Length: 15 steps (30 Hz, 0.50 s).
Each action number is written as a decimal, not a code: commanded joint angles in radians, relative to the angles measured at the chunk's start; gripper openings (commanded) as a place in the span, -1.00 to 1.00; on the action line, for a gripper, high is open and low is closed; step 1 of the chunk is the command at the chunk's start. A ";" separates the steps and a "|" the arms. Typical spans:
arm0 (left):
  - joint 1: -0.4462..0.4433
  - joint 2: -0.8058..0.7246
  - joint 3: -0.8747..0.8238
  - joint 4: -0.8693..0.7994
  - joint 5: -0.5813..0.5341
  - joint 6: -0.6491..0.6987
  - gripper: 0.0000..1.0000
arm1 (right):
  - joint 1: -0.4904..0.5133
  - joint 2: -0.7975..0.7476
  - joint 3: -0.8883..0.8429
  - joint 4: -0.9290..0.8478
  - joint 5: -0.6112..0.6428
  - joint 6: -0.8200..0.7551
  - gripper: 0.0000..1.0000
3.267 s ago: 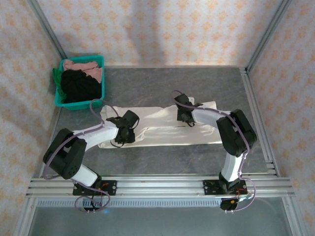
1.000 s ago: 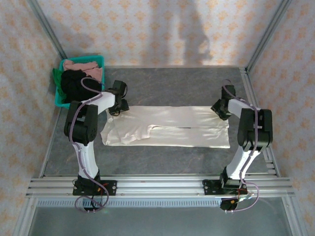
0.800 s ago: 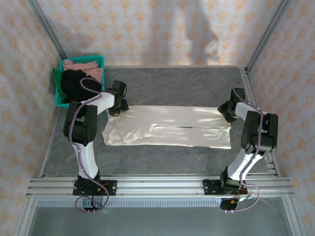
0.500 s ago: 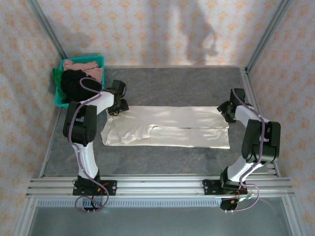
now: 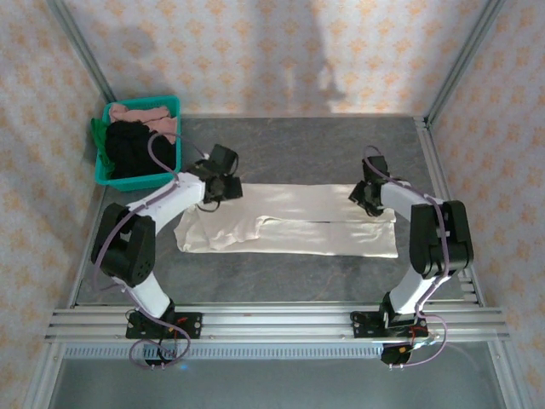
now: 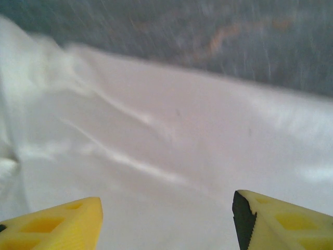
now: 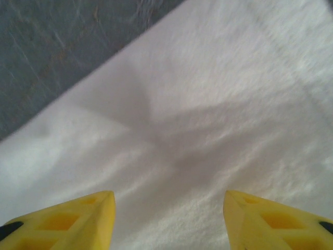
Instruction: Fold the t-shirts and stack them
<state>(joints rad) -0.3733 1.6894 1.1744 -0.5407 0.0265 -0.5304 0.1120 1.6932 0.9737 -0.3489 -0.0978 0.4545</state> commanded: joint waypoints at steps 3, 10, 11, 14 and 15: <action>-0.013 0.124 -0.053 0.062 0.024 -0.080 0.34 | 0.009 0.044 0.019 -0.072 0.103 -0.014 0.14; 0.003 0.330 0.140 0.032 0.006 -0.053 0.34 | 0.012 0.031 0.004 -0.092 0.083 0.005 0.14; 0.008 0.368 0.190 0.023 0.011 -0.042 0.34 | 0.014 0.035 0.001 -0.102 0.078 0.012 0.13; 0.027 0.487 0.374 -0.027 0.029 -0.010 0.34 | 0.036 0.009 -0.039 -0.099 0.048 0.041 0.12; 0.032 0.525 0.442 -0.048 0.028 0.024 0.35 | 0.052 -0.005 -0.055 -0.097 0.038 0.052 0.12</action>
<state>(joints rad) -0.3611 2.1021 1.5078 -0.5434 0.0383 -0.5560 0.1314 1.7168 0.9661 -0.3824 -0.0399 0.4644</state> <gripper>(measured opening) 0.673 0.560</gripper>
